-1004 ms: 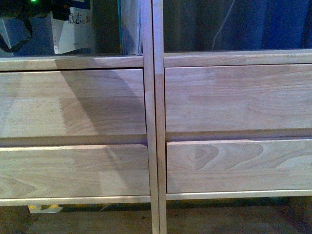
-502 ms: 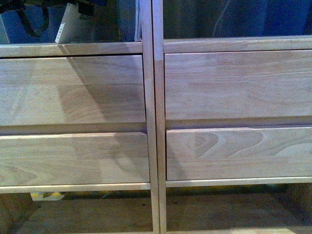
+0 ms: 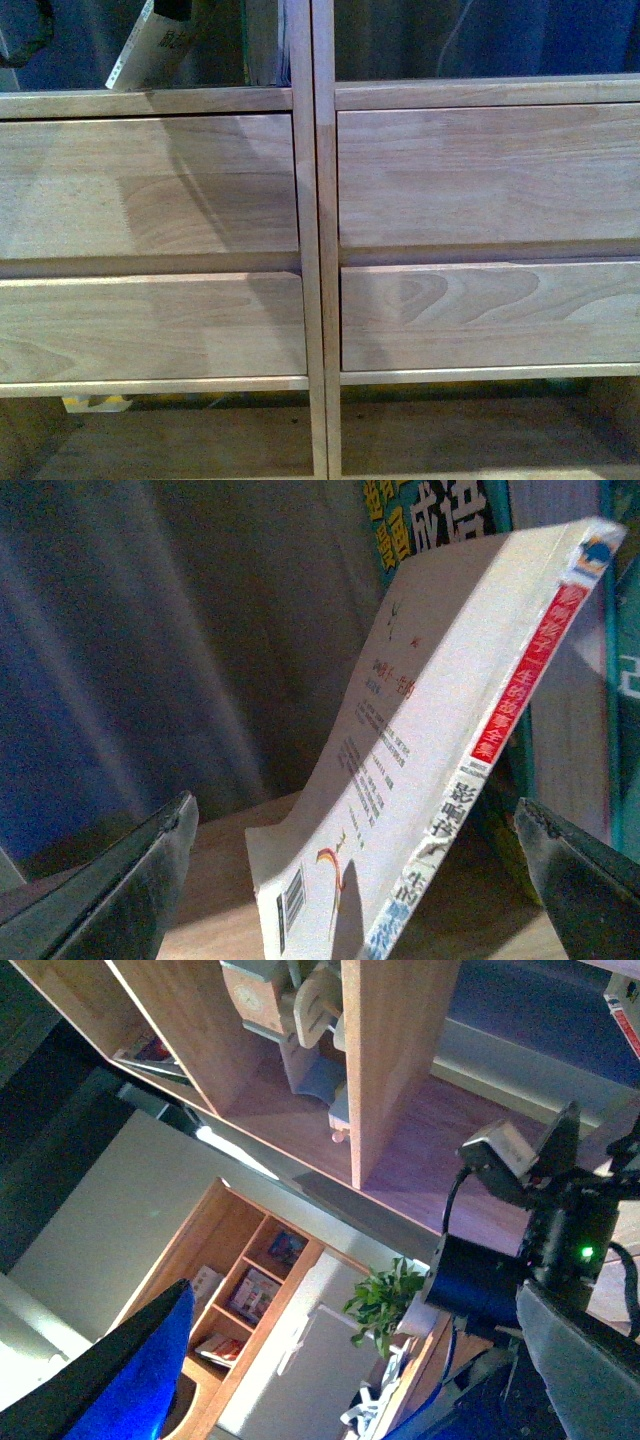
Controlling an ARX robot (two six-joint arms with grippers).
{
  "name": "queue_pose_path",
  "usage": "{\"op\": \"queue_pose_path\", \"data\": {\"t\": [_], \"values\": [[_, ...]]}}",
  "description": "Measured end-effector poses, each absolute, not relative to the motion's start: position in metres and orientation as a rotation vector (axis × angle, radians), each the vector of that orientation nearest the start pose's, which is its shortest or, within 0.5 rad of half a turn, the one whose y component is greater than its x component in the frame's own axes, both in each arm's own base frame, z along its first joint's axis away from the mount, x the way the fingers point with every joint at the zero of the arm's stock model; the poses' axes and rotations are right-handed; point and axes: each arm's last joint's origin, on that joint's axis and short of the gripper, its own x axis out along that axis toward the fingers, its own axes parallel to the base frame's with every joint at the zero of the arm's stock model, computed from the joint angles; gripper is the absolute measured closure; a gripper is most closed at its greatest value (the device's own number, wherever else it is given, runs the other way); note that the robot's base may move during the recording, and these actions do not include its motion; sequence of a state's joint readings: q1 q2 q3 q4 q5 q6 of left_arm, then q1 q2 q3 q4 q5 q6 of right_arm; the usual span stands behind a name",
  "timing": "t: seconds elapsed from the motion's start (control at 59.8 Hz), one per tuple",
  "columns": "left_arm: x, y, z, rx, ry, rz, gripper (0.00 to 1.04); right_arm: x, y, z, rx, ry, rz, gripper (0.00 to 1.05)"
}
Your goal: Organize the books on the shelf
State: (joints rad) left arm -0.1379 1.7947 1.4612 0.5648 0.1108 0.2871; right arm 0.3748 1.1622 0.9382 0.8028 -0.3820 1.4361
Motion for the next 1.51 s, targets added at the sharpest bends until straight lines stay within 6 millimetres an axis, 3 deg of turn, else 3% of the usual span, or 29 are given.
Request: {"op": "queue_pose_path", "data": {"t": [0.167, 0.318, 0.402, 0.469, 0.552, 0.619, 0.653, 0.703, 0.77, 0.803, 0.887, 0.97, 1.021, 1.205, 1.506], "values": [[0.373, -0.045, 0.359, 0.227, -0.253, -0.217, 0.07, 0.225, 0.100, 0.402, 1.318, 0.041, 1.024, 0.07], [0.313, -0.026, 0.359, 0.161, -0.281, -0.260, 0.07, 0.225, 0.100, 0.402, 1.318, 0.041, 1.024, 0.07], [0.266, -0.015, 0.353, 0.105, -0.301, -0.335, 0.07, 0.225, 0.100, 0.402, 1.318, 0.041, 1.024, 0.07], [0.250, -0.013, 0.356, 0.077, -0.316, -0.331, 0.08, 0.225, 0.100, 0.402, 1.318, 0.040, 1.023, 0.07], [0.240, -0.006, 0.351, 0.024, -0.150, -0.111, 0.22, 0.225, 0.101, 0.402, 1.317, 0.043, 1.026, 0.07], [0.230, -0.002, 0.325, 0.011, -0.046, -0.020, 0.34, 0.225, 0.100, 0.402, 1.317, 0.040, 1.023, 0.07], [0.226, -0.001, 0.314, 0.009, -0.023, -0.005, 0.39, 0.225, 0.101, 0.403, 1.301, -0.011, 0.913, 0.10], [0.220, 0.000, 0.298, 0.007, -0.004, 0.001, 0.48, 0.225, 0.099, 0.402, 1.198, -0.059, 0.596, 0.18], [0.211, 0.000, 0.279, 0.006, 0.006, -0.004, 0.61, 0.214, 0.085, 0.378, 0.857, -0.049, 0.221, 0.29], [0.206, 0.000, 0.273, 0.006, 0.005, -0.002, 0.66, 0.209, 0.077, 0.365, 0.700, -0.037, 0.115, 0.34], [0.196, 0.000, 0.261, 0.005, -0.003, 0.000, 0.80, 0.197, 0.061, 0.334, 0.382, -0.022, 0.027, 0.48], [0.186, 0.000, 0.248, 0.005, -0.002, -0.003, 0.95, 0.189, 0.049, 0.310, 0.185, -0.015, 0.000, 0.62], [0.181, 0.000, 0.240, 0.004, 0.002, -0.002, 1.02, 0.184, 0.044, 0.294, 0.113, -0.001, 0.004, 0.71], [0.165, 0.000, 0.217, 0.002, 0.009, 0.000, 1.02, 0.167, 0.029, 0.257, 0.028, 0.003, 0.010, 1.02], [0.145, 0.000, 0.196, 0.002, 0.001, 0.000, 1.02, 0.146, 0.014, 0.216, 0.008, 0.013, 0.006, 1.02]]}}
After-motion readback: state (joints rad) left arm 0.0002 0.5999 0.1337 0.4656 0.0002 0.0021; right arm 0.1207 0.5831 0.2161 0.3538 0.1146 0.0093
